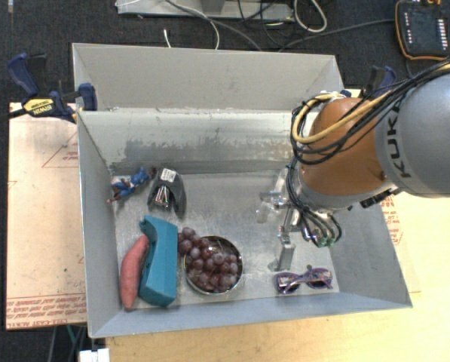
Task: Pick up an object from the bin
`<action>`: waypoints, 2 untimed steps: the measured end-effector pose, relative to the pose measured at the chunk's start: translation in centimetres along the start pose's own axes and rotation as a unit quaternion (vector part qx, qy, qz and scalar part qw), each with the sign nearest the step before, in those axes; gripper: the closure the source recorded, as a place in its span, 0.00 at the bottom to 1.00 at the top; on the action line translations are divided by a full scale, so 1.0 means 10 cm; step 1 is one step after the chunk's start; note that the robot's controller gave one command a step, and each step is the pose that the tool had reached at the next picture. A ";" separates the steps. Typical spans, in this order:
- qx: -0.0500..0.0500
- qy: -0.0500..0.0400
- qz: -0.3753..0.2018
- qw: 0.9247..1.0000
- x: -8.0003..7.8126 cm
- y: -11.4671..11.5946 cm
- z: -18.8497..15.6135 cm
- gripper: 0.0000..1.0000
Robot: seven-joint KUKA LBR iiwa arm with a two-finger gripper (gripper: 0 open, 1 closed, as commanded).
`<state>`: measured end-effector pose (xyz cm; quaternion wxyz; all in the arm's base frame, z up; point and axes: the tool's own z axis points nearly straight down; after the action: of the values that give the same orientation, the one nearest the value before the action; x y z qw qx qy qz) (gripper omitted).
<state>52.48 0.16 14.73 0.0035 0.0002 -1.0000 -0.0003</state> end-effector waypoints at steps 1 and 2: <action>0.000 -0.004 0.000 1.000 -0.02 0.00 -0.04 0.00; 0.000 -0.011 -0.018 1.000 0.39 -0.46 0.76 0.00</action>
Offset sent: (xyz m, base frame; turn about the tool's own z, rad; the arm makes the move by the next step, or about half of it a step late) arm -0.0438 -0.0461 -0.0773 -0.0387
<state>48.57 -4.46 7.19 -0.0078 0.0179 -0.9998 -0.0001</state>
